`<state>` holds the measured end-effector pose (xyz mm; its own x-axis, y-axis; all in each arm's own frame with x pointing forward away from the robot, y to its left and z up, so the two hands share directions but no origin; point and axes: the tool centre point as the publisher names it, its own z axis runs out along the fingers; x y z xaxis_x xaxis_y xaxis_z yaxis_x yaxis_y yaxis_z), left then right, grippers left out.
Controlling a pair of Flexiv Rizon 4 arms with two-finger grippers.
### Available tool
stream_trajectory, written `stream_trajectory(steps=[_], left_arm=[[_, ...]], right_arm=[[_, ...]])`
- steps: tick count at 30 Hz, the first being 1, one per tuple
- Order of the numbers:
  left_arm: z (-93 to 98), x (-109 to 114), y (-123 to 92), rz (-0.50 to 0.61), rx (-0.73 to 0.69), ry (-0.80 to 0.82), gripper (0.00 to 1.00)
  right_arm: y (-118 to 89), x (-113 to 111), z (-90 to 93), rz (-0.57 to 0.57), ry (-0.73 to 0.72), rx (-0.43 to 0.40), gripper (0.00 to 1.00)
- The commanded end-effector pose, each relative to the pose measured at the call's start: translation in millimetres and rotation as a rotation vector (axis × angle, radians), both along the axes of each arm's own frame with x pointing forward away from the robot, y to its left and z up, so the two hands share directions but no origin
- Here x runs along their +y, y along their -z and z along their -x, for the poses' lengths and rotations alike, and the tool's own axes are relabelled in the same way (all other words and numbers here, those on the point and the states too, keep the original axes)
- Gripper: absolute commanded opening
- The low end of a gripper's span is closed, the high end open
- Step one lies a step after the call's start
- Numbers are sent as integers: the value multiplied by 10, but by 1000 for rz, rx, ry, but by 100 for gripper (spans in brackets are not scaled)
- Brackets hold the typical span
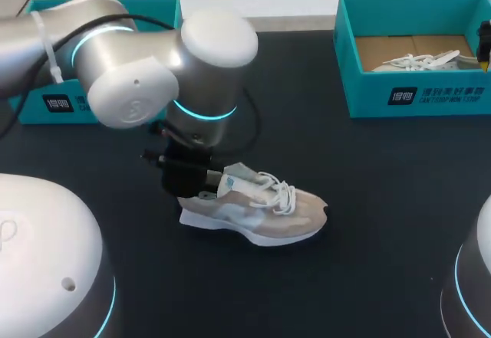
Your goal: Take the shoe out of the shoebox, open the shoe tongue, remove and reinsert the insole, then place the shoe into the shoebox
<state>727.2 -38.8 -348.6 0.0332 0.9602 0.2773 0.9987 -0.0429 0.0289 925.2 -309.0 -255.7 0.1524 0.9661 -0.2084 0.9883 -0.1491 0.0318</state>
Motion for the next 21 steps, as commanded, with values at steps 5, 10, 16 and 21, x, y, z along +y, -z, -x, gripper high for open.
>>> stream_trajectory(steps=[5, 10, 16, 21], left_arm=[[-60, -71, 251, -22, 9, 34, 0], [-86, -73, 353, -31, 19, 50, 0], [-78, -69, 379, -19, 26, 21, 78], [-48, -50, 227, 24, 14, 13, 100]], right_arm=[[1, 0, 10, -1, 0, -3, 100], [1, 0, 10, -1, 0, -3, 100], [1, 0, 10, -1, 0, -3, 100], [1, 0, 10, -1, 0, -3, 100]])
